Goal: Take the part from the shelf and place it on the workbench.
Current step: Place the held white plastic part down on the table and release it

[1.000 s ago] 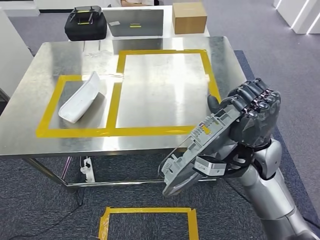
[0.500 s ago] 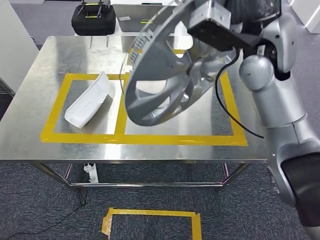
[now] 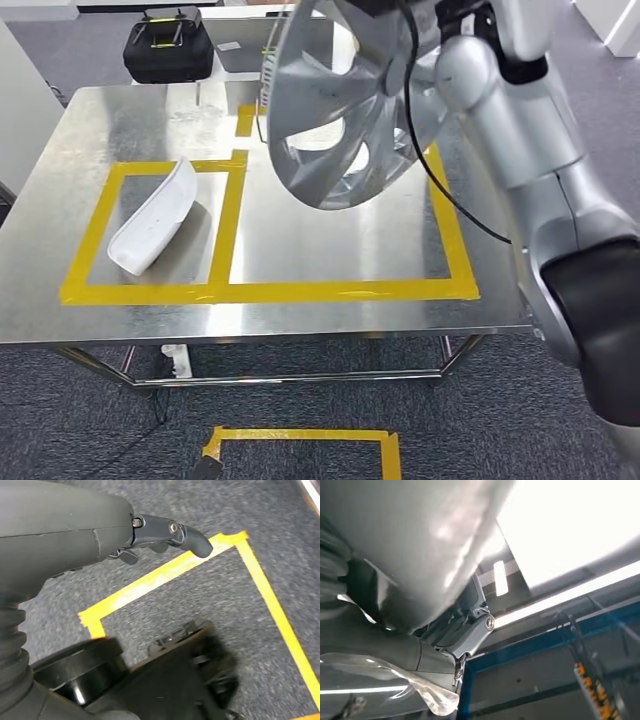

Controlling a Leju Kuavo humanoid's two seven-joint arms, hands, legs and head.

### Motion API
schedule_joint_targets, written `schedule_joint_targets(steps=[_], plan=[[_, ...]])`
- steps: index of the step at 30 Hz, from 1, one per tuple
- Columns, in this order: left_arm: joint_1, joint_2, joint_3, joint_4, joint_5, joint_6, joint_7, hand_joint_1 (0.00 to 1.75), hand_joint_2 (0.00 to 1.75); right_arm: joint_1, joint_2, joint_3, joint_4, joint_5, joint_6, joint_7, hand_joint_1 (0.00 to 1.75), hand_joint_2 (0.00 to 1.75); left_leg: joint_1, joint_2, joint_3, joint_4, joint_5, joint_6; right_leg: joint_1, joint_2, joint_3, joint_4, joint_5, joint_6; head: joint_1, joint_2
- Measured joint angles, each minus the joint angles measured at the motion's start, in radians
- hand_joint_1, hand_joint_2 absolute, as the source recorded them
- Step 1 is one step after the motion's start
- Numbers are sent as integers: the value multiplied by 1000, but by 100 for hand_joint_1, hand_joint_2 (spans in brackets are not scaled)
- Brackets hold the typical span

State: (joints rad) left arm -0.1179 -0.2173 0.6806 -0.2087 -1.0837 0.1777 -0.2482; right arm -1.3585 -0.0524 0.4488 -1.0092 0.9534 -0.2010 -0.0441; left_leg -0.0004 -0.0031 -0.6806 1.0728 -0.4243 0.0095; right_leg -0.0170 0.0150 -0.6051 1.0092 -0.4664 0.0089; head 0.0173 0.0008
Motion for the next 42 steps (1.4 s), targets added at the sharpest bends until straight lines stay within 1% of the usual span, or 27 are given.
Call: schedule_joint_targets(steps=[1,3,6,7,9,10,11,12,14,16,19,21,22,24,25,26,27,28,30,31,32,34,36,38,40,41,42], plan=[[-6,0,-4,0,-8,-2,1,0,175,-33,23,13,57,36,2,16,175,175,-4,1,16,-39,12,7,-1,0,-1,-2,0,3,-1,0],[-15,-2,-14,0,-24,-8,7,0,175,-77,67,43,162,107,-6,46,175,175,-10,1,30,-63,8,11,-1,-1,0,-6,-1,12,-3,0],[-27,-12,-37,0,-56,-24,22,0,175,-114,134,87,302,199,-61,109,175,175,0,3,47,-87,16,16,2,-5,-16,23,-30,25,-2,0],[-33,-18,-46,0,-64,-30,25,0,175,-124,153,101,346,233,-84,135,175,175,3,4,51,-93,18,18,3,-6,-36,66,-54,27,-1,0],[-44,-29,-60,0,-69,-37,26,0,175,-132,182,141,433,329,-100,184,175,175,4,4,54,-93,16,22,3,-6,-97,192,-101,33,0,0],[-48,-34,-63,0,-65,-37,25,0,175,-126,189,168,473,381,-89,200,175,175,6,3,56,-92,15,23,2,-7,-123,242,-109,37,0,0],[-50,-37,-65,0,-60,-37,24,0,175,-114,193,199,512,429,-70,211,175,175,9,2,58,-90,12,23,1,-7,-138,263,-102,40,0,0],[-51,-41,-65,0,-55,-36,23,0,175,-98,194,229,544,464,-52,219,175,175,12,-1,59,-87,10,21,-2,-8,-135,245,-78,44,1,0],[-51,-45,-64,0,-48,-32,23,0,175,-62,196,281,593,504,-28,228,175,175,16,-5,59,-75,3,12,-8,-14,-88,127,-13,49,1,0],[-52,-49,-64,0,-47,-29,29,0,175,-32,202,313,622,516,-23,235,175,175,14,-6,51,-59,-5,-1,-8,-18,-38,29,15,46,1,0],[-53,-53,-64,0,-46,-26,34,0,175,1,211,337,649,519,-32,250,175,175,12,-3,51,-53,-10,-14,-5,-14,-20,13,10,28,0,0],[-54,-54,-64,0,-46,-26,30,0,175,11,217,346,666,520,-33,254,175,175,13,-2,53,-32,-29,-22,-8,-14,-8,9,8,15,-2,0],[-56,-55,-64,0,-46,-27,27,0,175,17,222,350,672,519,-32,255,175,175,13,-2,41,6,-53,-26,-10,-14,-2,7,8,9,-4,0],[-59,-57,-64,0,-47,-31,25,0,175,31,231,360,683,515,-29,255,175,175,14,-1,-12,134,-114,-30,-9,-13,4,7,6,2,-9,0],[-59,-57,-64,0,-47,-33,26,0,175,37,234,363,687,513,-25,255,175,175,14,-1,-38,193,-137,-31,-8,-11,5,7,6,0,-9,0],[-59,-58,-64,0,-49,-35,27,0,175,42,236,366,692,511,-21,255,175,175,14,-1,-50,224,-144,-29,-6,-10,5,7,7,-1,-9,0],[-58,-58,-64,0,-50,-36,29,0,175,45,238,368,695,509,-14,255,175,175,13,-1,-42,216,-133,-26,-5,-9,5,7,9,-2,-9,0],[-59,-58,-64,0,-50,-37,30,0,175,47,239,370,698,509,-7,255,175,175,12,-1,-14,170,-111,-20,-3,-8,4,6,11,-1,-9,0],[-62,-58,-64,0,-51,-40,31,0,175,52,241,374,701,507,7,255,175,175,6,-1,70,30,-72,-6,1,-6,1,7,17,3,-9,0],[-64,-59,-64,0,-51,-41,31,0,175,54,242,376,703,507,14,254,175,175,2,-1,98,-22,-64,0,3,-5,-2,7,19,8,-7,0],[-67,-59,-64,0,-51,-41,31,0,175,60,242,377,706,506,20,253,175,175,-1,-1,112,-51,-63,4,4,-5,-3,5,22,14,-6,0],[-68,-60,-64,0,-51,-41,30,0,175,80,241,380,713,506,29,251,175,175,-3,-1,108,-61,-56,10,3,-5,-6,-2,29,29,-3,0],[-66,-61,-64,0,-51,-41,30,0,175,101,240,383,718,507,30,250,87,87,1,0,105,-68,-34,20,2,-6,-22,12,21,40,-1,0],[-65,-63,-64,0,-53,-41,30,0,175,112,240,386,722,507,30,250,0,0,5,3,98,-72,-18,27,1,-8,-68,101,-36,46,3,0],[-63,-64,-64,0,-55,-42,31,0,175,128,238,388,727,505,37,250,0,0,5,4,90,-71,-16,31,1,-9,-127,236,-102,50,5,0],[-62,-65,-64,0,-55,-42,31,0,175,139,238,389,729,504,43,249,0,0,4,4,88,-71,-15,31,1,-9,-144,278,-114,52,5,0],[-60,-65,-64,0,-56,-42,32,0,131,149,238,389,731,503,52,248,0,0,4,4,87,-70,-15,31,1,-10,-143,281,-106,52,6,0]])
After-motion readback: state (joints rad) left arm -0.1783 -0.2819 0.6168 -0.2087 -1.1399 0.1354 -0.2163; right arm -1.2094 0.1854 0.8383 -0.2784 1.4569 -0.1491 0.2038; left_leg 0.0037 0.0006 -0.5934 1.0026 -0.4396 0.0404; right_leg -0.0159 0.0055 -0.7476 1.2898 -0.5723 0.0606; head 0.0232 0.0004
